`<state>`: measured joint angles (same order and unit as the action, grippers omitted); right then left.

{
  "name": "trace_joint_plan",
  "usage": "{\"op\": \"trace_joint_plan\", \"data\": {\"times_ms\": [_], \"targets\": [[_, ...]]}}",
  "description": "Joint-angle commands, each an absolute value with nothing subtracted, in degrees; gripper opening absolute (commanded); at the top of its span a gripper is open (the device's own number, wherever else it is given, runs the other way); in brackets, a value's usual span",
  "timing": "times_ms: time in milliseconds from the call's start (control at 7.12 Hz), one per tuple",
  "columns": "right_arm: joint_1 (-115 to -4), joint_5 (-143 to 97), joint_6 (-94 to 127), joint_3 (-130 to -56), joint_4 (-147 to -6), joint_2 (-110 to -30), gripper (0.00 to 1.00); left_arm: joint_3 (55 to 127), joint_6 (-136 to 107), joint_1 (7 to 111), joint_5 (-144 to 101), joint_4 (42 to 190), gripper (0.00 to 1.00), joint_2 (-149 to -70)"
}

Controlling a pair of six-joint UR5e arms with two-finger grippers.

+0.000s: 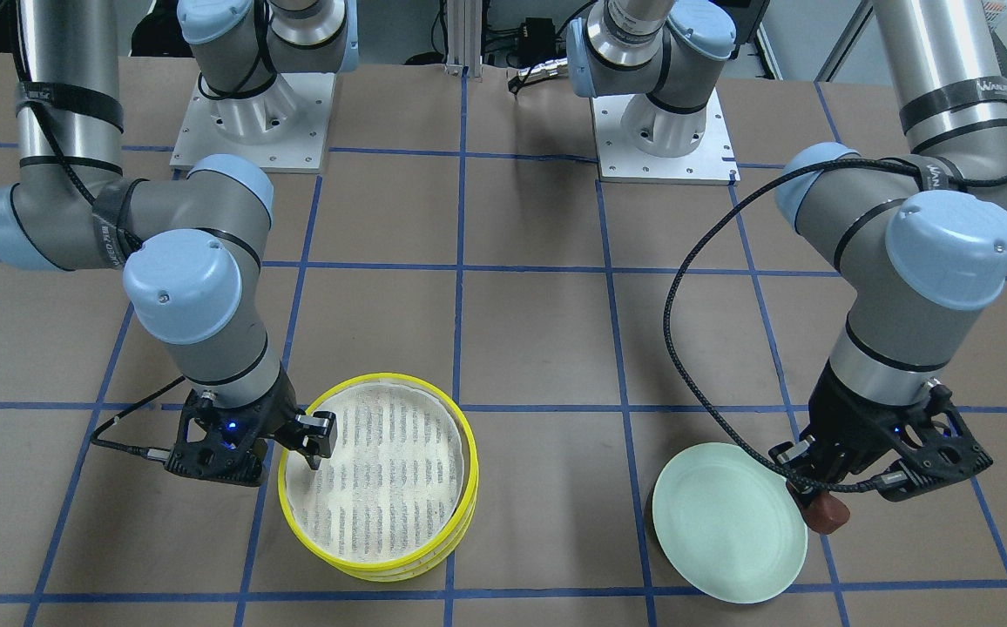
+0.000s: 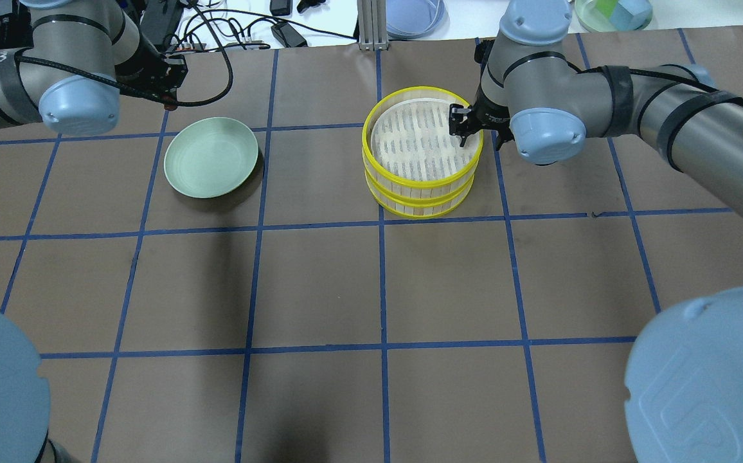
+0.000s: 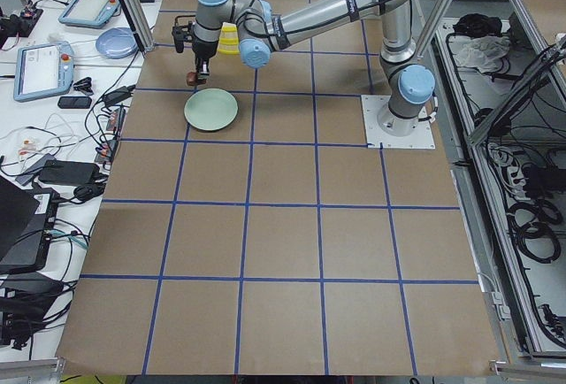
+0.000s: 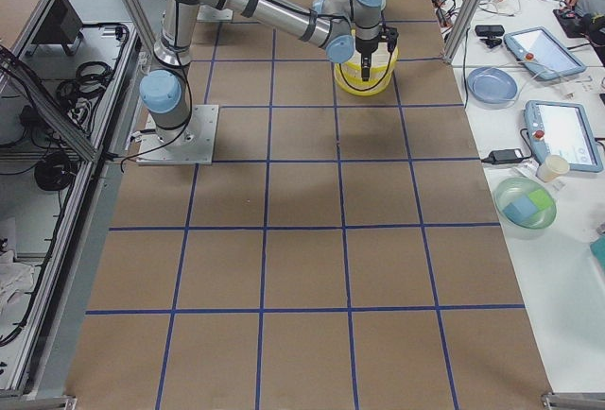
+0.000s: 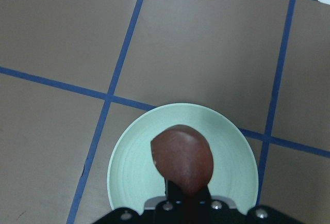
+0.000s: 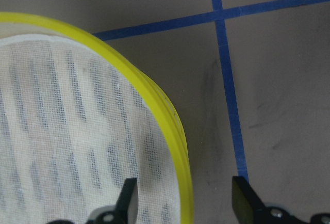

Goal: Stack buns with steamer

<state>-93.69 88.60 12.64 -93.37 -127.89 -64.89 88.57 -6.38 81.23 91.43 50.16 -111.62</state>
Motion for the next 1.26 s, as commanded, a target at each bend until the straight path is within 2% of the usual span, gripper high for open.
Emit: {"op": "trace_joint_plan", "data": {"times_ms": [0,421,702,1123], "targets": [[-93.52,88.85,11.7,-92.81,-127.36,-66.52,1.0,88.33,-6.68,82.0,91.23,50.19,0.0,-111.1],[-93.52,90.78,10.29,-89.22,-105.28,-79.49,1.0,87.81,-13.85,84.53,91.14,50.1,0.0,-110.48],[-93.87,91.05,9.76,-87.9,-96.28,-87.85,1.0,87.8,-34.25,88.4,83.02,47.13,0.0,-110.48],[-93.78,92.29,8.09,-83.85,-87.54,-90.96,1.0,87.98,-48.38,95.69,82.62,38.97,0.0,-112.67]]}}
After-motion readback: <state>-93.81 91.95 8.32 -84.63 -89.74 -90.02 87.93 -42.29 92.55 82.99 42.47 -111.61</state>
